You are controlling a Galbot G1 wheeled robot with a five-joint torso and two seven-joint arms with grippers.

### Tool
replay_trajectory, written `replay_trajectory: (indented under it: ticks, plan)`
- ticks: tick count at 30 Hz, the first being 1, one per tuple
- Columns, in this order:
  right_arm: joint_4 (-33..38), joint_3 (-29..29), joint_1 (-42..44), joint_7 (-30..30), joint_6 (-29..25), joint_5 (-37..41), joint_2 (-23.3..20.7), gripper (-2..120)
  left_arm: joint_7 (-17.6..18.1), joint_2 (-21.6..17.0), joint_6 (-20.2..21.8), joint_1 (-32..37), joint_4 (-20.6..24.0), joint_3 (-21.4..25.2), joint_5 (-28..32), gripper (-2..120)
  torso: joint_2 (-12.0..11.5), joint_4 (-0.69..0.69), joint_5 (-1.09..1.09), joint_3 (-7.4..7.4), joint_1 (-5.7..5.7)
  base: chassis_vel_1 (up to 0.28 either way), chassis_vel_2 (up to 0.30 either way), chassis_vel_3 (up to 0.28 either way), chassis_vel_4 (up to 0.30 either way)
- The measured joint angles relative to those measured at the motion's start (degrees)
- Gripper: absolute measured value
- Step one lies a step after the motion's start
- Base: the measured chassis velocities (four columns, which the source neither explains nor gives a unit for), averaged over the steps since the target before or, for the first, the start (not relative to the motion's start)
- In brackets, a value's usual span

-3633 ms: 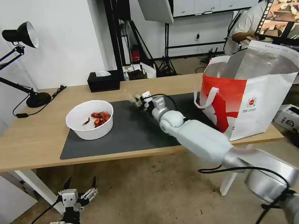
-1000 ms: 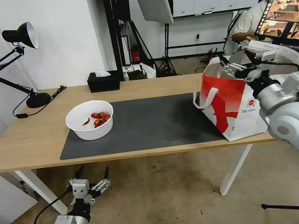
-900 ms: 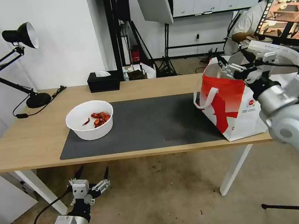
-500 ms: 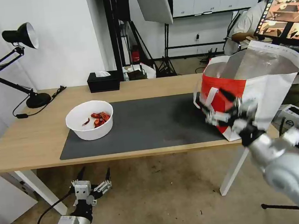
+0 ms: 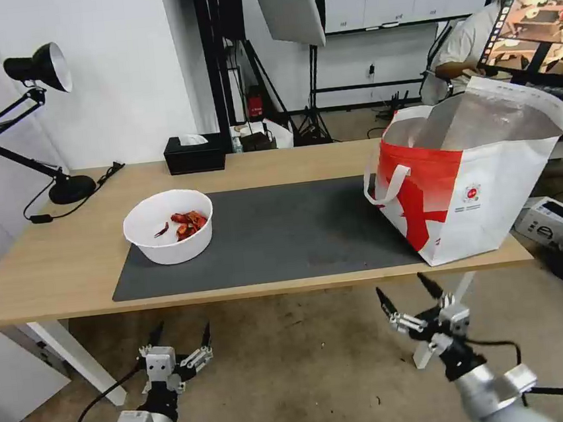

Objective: Pick up the trash from the table and place it into the takeout bag.

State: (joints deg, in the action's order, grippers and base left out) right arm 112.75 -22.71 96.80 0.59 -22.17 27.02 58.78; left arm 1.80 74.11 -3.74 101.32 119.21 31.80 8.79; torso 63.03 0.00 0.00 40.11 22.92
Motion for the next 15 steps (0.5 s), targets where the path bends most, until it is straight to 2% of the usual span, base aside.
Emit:
replay_trajectory:
  ticks: [15]
  plan:
    - [-0.6, 0.2, -0.7, 1.7, 0.5, -2.4, -0.2, 100, -0.1, 1.3, -0.2, 0.4, -0.1, -0.3, -0.6, 100, 0.0, 0.0, 0.0, 0.0, 0.0, 0.0, 0.0, 0.0, 0.0]
